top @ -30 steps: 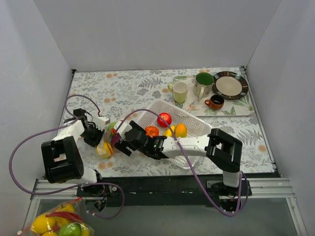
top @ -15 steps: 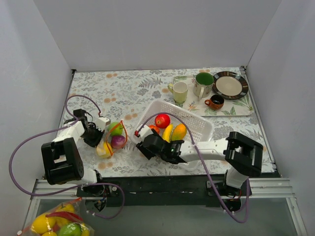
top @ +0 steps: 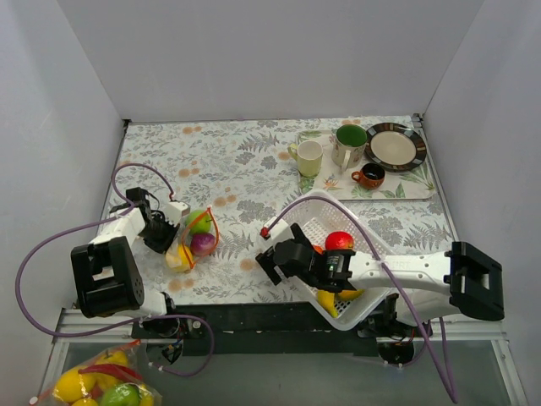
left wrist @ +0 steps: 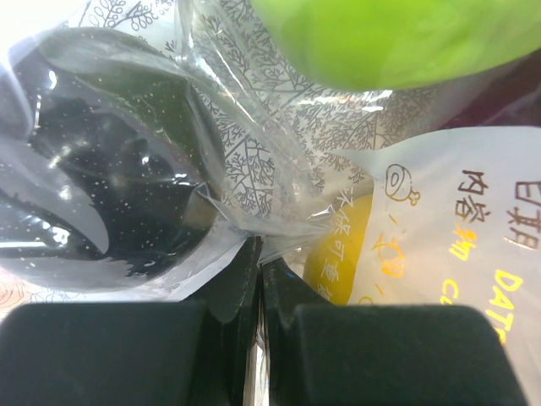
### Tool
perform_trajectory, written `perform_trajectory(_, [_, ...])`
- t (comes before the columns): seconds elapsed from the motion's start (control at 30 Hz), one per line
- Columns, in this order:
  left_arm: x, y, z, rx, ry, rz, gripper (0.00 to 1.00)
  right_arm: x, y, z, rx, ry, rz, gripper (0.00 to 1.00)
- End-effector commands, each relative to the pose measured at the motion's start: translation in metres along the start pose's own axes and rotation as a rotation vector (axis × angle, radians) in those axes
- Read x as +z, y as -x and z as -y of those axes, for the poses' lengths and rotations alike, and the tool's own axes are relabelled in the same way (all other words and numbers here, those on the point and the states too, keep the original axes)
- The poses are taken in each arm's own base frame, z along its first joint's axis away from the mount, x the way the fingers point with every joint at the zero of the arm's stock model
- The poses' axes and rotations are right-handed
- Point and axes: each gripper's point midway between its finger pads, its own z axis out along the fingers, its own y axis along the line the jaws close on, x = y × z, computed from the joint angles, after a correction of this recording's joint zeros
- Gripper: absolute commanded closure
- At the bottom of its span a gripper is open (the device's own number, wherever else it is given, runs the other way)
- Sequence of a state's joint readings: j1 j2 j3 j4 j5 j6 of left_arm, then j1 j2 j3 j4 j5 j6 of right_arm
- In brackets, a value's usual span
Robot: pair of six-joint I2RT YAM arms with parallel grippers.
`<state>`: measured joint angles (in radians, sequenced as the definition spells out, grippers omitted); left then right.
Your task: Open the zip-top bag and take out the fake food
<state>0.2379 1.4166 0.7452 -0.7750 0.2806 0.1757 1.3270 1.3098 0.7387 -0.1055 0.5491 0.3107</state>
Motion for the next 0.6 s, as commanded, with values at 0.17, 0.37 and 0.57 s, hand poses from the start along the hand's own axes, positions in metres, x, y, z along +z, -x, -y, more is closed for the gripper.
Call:
perform_trajectory(0.17, [-0.003, -0.005, 0.003, 0.014, -0.002, -0.016, 1.0, 0.007, 0.078, -0.019, -0.148, -0.003, 0.077, 0.01])
perform_trajectory(0.37, [-0.007, -0.003, 0.004, 0.018, 0.002, -0.009, 1.0, 0.032, 0.085, -0.002, -0.122, -0.07, 0.009, 0.02])
perform_trajectory(0.57, [-0.005, -0.006, 0.005, 0.022, -0.003, -0.013, 1.0, 0.032, 0.084, 0.022, 0.094, -0.231, -0.115, 0.06])
